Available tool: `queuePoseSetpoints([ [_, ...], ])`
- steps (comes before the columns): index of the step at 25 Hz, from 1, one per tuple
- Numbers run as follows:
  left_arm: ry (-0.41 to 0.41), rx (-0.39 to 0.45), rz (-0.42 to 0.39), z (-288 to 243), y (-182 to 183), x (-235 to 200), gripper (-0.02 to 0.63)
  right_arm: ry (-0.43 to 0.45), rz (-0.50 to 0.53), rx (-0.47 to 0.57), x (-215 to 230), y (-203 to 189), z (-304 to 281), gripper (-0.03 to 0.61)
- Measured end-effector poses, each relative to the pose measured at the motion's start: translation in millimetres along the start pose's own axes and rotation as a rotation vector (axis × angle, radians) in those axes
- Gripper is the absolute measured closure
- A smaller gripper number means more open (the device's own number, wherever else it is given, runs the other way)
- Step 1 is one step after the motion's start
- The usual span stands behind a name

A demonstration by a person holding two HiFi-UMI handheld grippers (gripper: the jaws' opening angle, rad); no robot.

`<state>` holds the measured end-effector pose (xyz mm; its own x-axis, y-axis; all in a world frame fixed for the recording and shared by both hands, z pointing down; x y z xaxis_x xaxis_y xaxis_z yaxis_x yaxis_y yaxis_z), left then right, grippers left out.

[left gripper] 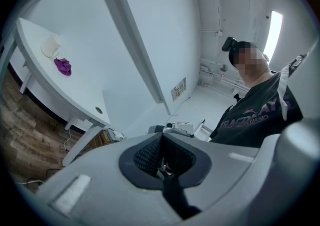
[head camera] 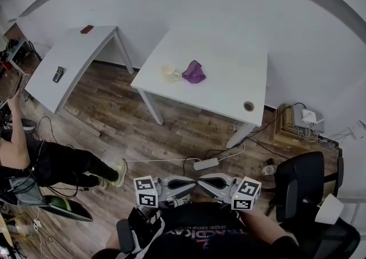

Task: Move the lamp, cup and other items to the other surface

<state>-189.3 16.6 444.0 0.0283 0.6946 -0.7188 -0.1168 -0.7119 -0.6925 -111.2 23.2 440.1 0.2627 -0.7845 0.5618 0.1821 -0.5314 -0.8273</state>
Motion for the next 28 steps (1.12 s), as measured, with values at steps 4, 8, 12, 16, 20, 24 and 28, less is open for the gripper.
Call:
queuePoseSetpoints([
  [4,-0.007,0.000,-0.001,2.8,-1.1,1.6,0.615,-0.005,-0.002,0.003,-2.7,-2.1,-1.6,0.575],
  [8,-0.004,-0.001,-0.002,4.8,-2.8,1.9,0.615,-0.001,-0.005,0.002,-3.6,-3.8,-2.8,0.575],
  [12,0.001,0.005,0.000,7.4,-6.0,2.6,0.615,0.006,-0.006,-0.007,-5.1,-6.6,-4.1,0.575],
  [16,-0.005,0.033,0.009,9.6,-6.0,4.3,0.615,0.017,-0.001,-0.002,-6.9,-5.8,-5.6,0.575],
  [20,-0.013,0.059,0.017,10.5,-4.2,6.6,0.615,0.018,0.009,0.010,-9.6,-2.9,-5.7,0.575],
  [24,-0.019,0.050,0.012,10.3,-5.6,8.8,0.617,0.011,0.014,0.013,-12.6,-4.0,-4.2,0.575],
  [28,-0.032,0.046,0.035,11.3,-9.0,10.3,0.617,-0.004,0.008,0.014,-16.1,-6.6,-3.1,0.575],
])
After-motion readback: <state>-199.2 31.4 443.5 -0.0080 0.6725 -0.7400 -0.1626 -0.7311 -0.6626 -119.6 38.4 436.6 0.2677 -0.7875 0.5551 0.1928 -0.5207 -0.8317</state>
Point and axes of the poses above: the fingertips, and each gripper's own axes: z backward along the fingers, x to its right, y out of its top, the point moved 4 cm from there along z, backward along the fingers, and after that the axes turned 5 degrees about y, right-handed, at the moved point
